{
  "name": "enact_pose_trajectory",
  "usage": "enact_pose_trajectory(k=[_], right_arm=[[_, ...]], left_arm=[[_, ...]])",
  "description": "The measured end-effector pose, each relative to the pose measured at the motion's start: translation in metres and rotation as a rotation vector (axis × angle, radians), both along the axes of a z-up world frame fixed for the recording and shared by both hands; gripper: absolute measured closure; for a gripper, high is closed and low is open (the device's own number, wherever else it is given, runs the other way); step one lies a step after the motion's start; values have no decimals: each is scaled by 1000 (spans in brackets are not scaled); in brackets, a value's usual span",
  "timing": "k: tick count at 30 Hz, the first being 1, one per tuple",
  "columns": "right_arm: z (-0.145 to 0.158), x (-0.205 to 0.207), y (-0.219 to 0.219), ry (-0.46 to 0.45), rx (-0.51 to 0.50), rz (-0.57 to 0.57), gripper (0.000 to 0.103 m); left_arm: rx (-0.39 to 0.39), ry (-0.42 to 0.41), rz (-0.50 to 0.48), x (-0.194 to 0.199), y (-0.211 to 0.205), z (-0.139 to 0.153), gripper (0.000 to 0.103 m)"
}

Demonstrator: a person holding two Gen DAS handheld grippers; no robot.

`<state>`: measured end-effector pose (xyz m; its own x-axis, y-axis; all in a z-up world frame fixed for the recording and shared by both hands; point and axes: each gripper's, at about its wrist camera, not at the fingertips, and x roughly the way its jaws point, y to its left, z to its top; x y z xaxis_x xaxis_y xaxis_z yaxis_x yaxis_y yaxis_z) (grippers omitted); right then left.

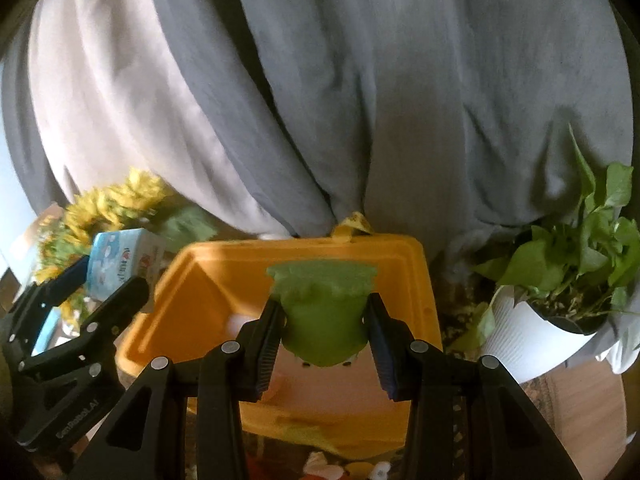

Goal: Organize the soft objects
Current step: 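Open both tools to drop the box and frog into the crate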

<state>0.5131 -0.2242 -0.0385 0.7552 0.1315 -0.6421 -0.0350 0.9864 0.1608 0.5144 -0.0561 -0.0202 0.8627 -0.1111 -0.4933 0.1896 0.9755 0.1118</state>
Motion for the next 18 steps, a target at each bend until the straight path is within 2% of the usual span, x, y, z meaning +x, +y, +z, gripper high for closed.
enact_pose_trajectory(k=[7,10,13,15,18], right_arm=[[-23,27,-2,81,-20,2,60],[-32,35,-3,119,33,18,59],[-37,38,-8,141,61,3,50],[-37,37,-10,139,66,-6,47],[-34,32,-11,127,42,-25,47]], left_arm=[[1,129,-24,30,-6,-28,29],[-7,201,-39,43,-7,-40,29],[-42,275,-60,50,-8,-51,25],[-48,281,-55,50,-7,-52,19],[-49,270,-58,45,-8,-51,18]])
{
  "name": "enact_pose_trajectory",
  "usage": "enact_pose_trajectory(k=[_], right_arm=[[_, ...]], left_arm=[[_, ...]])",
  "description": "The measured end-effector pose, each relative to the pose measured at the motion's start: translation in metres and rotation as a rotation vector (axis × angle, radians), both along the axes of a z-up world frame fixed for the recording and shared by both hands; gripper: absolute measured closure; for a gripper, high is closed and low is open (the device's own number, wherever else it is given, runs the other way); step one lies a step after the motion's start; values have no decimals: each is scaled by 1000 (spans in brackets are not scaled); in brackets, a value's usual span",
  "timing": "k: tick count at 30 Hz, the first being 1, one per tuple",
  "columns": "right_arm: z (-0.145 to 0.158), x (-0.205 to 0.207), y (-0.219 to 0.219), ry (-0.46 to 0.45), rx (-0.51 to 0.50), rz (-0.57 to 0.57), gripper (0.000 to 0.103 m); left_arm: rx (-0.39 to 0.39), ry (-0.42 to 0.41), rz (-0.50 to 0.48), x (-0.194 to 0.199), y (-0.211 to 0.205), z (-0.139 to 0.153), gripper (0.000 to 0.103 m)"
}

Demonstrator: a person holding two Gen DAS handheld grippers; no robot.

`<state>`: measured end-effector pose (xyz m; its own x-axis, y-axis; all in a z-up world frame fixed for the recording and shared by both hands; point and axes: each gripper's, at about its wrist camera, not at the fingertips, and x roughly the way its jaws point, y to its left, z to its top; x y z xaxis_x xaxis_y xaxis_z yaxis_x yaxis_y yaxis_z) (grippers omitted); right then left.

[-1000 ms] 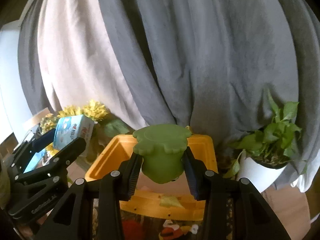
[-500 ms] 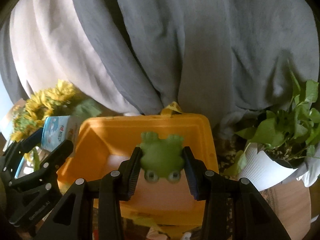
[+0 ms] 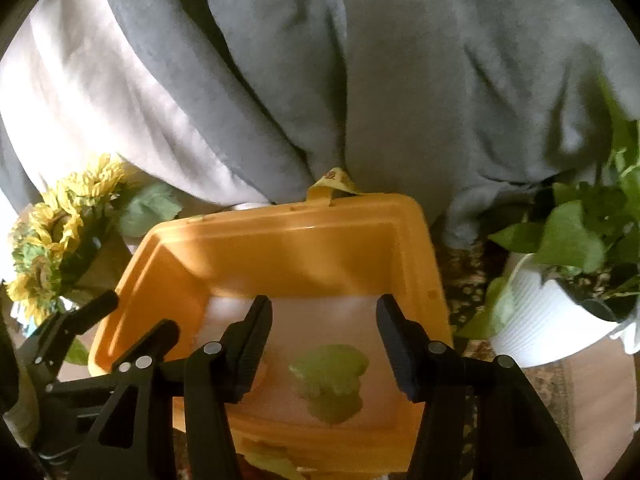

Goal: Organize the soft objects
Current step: 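Open both tools to drop the box and frog into the crate, then withdraw both tools from the crate toward the remaining toys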

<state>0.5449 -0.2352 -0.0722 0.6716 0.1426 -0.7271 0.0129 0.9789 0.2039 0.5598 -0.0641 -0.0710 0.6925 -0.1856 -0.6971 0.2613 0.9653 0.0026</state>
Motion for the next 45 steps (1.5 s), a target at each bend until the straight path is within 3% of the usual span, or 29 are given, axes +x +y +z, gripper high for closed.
enact_pose_trajectory(k=[5,9,21,34,45], right_arm=[[11,-15,-4,-32,-22,-21,47],[24,-33,-9,-73,-37,-39,39],[61,-95,-25,-192,-77,-83,36],[70,-157,-36,-258,-121,-114,29],[64,-202,-44,-262,-118,-125,22]], left_arm=[[12,-60,13,-16,1,15,17],[14,-120,21,-34,1,32,16],[20,-271,37,-101,-6,73,15],[45,-324,52,-164,-17,84,1],[56,-314,41,-205,-26,80,0]])
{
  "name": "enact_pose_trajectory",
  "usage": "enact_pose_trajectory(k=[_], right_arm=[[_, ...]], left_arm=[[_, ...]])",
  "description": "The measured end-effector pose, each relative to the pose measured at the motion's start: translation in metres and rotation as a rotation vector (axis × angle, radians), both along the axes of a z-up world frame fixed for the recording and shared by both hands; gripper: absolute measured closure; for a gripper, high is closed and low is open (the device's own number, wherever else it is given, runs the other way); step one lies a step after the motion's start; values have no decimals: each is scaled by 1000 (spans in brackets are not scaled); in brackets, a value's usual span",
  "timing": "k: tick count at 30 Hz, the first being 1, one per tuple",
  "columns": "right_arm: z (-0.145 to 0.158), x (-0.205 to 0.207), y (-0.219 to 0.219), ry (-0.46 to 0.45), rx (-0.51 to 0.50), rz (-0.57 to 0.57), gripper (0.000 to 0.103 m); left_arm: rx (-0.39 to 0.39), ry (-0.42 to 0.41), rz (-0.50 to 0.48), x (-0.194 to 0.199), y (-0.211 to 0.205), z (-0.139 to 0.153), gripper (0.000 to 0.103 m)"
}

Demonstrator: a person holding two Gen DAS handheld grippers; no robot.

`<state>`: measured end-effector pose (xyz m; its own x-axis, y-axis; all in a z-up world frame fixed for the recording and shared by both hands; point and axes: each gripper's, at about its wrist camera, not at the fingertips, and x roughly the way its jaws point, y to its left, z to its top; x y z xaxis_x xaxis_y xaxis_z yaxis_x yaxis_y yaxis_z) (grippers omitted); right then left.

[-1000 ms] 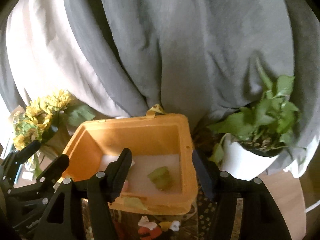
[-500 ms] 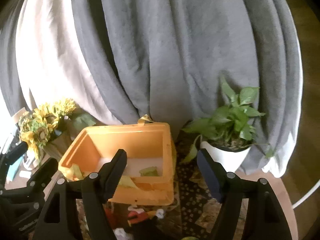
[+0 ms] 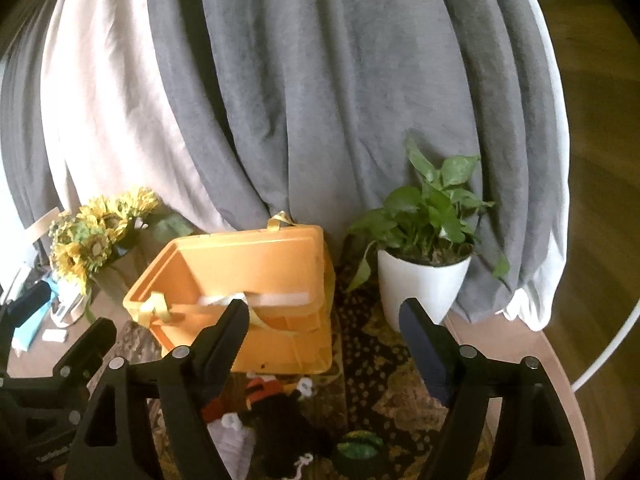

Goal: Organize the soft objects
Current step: 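Withdraw both tools from the crate toward the remaining toys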

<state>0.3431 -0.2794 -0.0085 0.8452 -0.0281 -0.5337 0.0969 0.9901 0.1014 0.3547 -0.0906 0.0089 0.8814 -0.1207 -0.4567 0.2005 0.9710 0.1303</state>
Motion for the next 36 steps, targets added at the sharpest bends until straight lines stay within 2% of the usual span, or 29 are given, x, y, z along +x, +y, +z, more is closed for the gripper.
enact_pose_trajectory(k=[14,26,36], right_arm=[[-28,-39,-10,41,17,3,21],[-70,-56,-14,125,23,33,21],[-100,-57,-18,197,45,37,21]], left_arm=[[-6,26,17,-42,-9,-24,0],[-1,99,42,-66,-14,-62,1],[-13,194,52,-66,-16,-93,1]])
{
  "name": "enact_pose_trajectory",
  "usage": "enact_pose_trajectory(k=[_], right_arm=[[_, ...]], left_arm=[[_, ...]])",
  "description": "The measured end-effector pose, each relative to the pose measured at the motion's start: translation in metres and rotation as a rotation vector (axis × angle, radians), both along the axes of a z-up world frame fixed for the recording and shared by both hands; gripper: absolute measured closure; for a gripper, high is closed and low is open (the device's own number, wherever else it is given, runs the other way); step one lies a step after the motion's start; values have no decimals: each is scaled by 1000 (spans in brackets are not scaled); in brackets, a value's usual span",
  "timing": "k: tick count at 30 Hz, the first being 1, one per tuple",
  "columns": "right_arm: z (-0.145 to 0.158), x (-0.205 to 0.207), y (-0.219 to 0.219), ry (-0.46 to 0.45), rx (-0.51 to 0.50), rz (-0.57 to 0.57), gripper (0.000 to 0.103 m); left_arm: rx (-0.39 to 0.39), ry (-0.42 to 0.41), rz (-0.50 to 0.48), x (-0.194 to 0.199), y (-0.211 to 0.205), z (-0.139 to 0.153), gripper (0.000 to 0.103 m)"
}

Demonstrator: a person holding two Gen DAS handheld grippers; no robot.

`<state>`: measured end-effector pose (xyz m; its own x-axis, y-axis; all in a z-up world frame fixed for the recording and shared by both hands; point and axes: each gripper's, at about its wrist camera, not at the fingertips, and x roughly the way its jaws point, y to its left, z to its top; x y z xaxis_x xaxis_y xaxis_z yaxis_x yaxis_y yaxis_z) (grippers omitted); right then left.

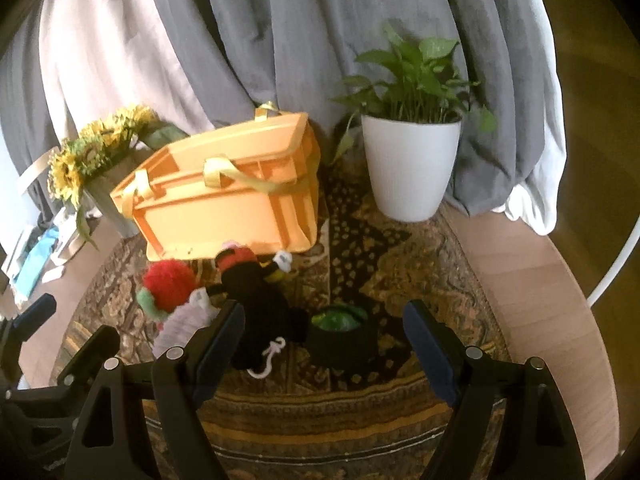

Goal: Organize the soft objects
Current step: 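Withdraw both tools from the crate toward the remaining toys, then grasp the lavender plush with left tool while right tool grasps green ball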

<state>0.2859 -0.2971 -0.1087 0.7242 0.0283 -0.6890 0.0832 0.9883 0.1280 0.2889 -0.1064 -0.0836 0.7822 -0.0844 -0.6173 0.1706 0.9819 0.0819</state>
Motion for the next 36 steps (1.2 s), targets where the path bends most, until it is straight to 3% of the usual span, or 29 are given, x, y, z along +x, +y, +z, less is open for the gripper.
enact_pose_trajectory(k=[14,25,32,36], right_arm=[[-38,10,-4,79,-9,-4,21],[-61,22,-5,105,-15,2,21],[-71,31,-4,119,-21,12,21],[-76,36,-2,127,-28,17,22]], left_arm=[[2,112,1,12,-4,-48,1],[-1,166,-24,23,-10,-77,8],[-10,212,-27,36,-14,-94,23],[-12,236,-27,42,-14,-102,41]])
